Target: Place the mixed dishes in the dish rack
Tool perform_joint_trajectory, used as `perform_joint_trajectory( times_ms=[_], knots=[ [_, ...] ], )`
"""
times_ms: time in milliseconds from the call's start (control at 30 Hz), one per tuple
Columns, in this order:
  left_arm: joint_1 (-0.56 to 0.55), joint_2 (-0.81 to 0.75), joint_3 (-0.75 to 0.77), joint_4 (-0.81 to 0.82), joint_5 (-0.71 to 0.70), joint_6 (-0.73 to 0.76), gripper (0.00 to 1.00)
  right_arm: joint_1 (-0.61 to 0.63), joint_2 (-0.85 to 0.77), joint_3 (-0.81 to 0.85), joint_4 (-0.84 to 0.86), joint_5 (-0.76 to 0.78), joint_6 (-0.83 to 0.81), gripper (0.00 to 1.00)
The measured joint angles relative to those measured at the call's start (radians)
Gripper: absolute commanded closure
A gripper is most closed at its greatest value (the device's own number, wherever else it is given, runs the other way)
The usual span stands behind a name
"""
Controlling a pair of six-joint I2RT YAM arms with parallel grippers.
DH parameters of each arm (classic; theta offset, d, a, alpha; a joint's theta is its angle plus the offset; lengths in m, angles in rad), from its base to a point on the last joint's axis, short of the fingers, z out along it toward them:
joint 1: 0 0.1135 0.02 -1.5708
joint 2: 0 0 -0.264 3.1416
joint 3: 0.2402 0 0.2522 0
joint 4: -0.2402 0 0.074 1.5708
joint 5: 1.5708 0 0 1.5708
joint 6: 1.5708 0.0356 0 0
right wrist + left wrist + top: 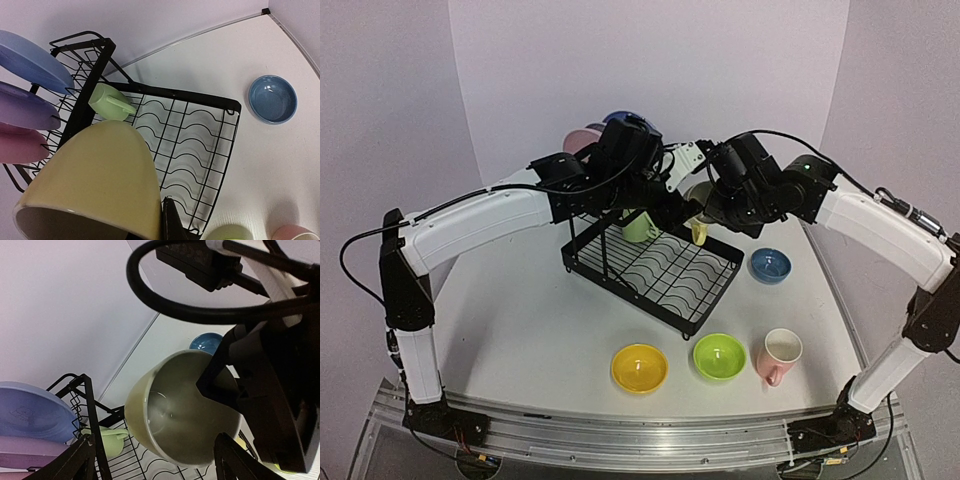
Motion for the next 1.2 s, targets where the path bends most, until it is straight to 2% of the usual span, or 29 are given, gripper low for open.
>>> perform_joint_trajectory(
  times_ms=[100,200,433,667,1000,1067,1133,1200],
  knots=[
    [0.000,0.014,0.000,0.001,-0.013,0.010,0.22,0.011,0.004,0.003,0.003,0.001,-0.002,1.00],
    [0.003,0.020,0.000,0.008,-0.046,0.022,0.35,0.023,0.022,0.008,0.002,0.007,-0.005,1.00],
    [0.013,0.022,-0.017,0.022,-0.116,0.025,0.53,0.080,0.081,0.008,0.019,0.032,0.011,1.00],
    [0.031,0.018,-0.071,0.011,-0.114,0.009,0.46,0.091,0.119,0.008,0.021,0.043,0.022,1.00],
    [0.046,0.010,-0.067,-0.062,-0.062,0.011,0.51,0.102,0.124,0.008,0.023,0.036,-0.016,1.00],
    [0.048,0.010,-0.061,-0.087,-0.046,0.009,0.58,0.107,0.126,0.008,0.025,0.035,-0.031,1.00],
    [0.049,0.011,-0.056,-0.112,-0.030,0.006,0.70,0.110,0.130,0.008,0.028,0.035,-0.042,1.00],
    [0.049,0.012,-0.056,-0.132,-0.013,0.003,0.97,0.112,0.135,0.008,0.034,0.034,-0.051,1.00]
  ],
)
